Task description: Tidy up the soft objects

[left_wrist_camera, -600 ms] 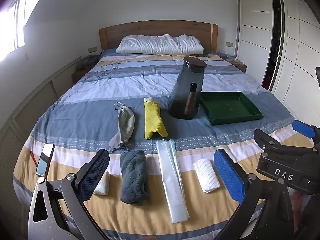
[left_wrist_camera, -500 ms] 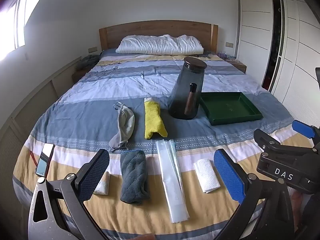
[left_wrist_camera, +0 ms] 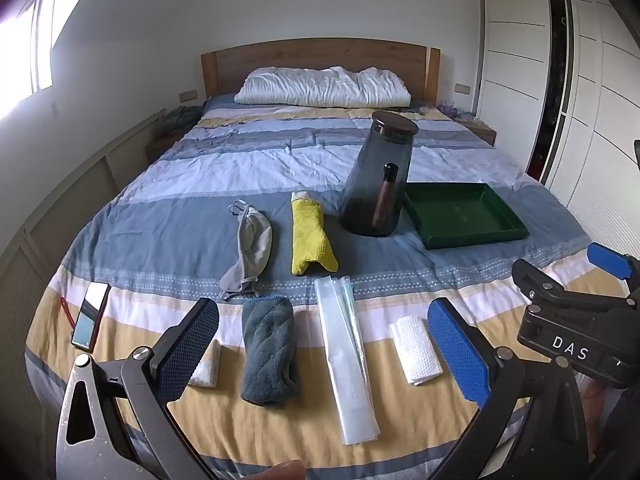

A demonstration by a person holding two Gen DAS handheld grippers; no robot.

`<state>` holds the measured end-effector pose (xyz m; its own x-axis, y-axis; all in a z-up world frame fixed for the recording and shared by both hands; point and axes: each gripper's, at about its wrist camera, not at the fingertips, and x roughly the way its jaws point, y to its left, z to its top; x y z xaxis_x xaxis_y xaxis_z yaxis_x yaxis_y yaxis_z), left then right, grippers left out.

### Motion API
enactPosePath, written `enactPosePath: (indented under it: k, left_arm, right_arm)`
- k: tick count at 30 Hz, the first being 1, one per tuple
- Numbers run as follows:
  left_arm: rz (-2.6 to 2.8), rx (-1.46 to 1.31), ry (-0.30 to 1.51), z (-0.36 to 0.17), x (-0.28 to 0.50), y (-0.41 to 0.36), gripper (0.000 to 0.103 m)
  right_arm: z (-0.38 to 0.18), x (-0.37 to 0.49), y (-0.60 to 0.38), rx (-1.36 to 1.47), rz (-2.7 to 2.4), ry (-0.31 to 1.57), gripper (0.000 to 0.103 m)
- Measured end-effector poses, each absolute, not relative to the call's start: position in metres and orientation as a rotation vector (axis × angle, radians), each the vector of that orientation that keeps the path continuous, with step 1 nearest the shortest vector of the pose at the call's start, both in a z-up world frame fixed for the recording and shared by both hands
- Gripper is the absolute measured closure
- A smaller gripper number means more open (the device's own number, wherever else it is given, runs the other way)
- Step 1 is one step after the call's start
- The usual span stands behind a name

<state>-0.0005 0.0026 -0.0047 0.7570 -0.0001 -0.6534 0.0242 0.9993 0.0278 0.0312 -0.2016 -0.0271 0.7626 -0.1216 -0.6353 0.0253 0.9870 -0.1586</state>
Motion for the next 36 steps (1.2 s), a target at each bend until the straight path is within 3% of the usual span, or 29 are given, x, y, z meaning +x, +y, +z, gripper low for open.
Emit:
enactPosePath:
  k: [36]
  left_arm:
    - [-0.004, 0.033, 0.72, -0.0121, 0.0037, 0.0044, 0.001]
  right_arm:
    - [-0.0325, 0.0348, -0.2013, -0.148, -0.092, 0.708, 0.0]
